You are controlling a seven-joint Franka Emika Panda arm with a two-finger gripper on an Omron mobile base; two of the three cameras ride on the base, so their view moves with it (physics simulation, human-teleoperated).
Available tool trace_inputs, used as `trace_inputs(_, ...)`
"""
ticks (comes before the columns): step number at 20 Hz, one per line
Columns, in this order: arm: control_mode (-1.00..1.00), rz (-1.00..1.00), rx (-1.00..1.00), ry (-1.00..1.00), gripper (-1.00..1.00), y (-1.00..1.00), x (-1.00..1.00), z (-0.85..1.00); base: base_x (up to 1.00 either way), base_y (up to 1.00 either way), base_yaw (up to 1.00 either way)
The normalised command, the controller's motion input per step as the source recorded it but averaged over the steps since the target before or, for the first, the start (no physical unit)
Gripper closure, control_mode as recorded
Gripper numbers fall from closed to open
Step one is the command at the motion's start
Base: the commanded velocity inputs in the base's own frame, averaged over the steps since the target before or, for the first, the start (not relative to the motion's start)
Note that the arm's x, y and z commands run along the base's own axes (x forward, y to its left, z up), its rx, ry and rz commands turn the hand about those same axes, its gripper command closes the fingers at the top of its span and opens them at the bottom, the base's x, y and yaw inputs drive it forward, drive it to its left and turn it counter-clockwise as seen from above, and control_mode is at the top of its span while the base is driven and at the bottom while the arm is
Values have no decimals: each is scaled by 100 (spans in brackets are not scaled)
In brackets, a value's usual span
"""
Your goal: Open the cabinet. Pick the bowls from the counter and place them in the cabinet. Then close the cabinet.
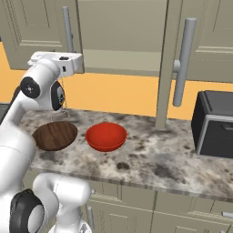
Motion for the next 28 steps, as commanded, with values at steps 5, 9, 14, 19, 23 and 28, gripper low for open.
trace_inputs(5, -100, 0, 0, 0, -100, 2, 53, 0, 0, 0, 0)
trace_inputs(9, -100, 0, 0, 0, -100, 0, 44, 0, 0, 0, 0)
trace_inputs(14, -100, 0, 0, 0, -100, 0, 40, 0, 0, 0, 0)
trace_inputs(19, -100, 0, 0, 0, -100, 0, 50, 0, 0, 0, 0)
trace_inputs(23, -100, 0, 0, 0, -100, 1, 51, 0, 0, 0, 0)
trace_inputs(28, -100, -1, 0, 0, 100, 7, 54, 0, 0, 0, 0)
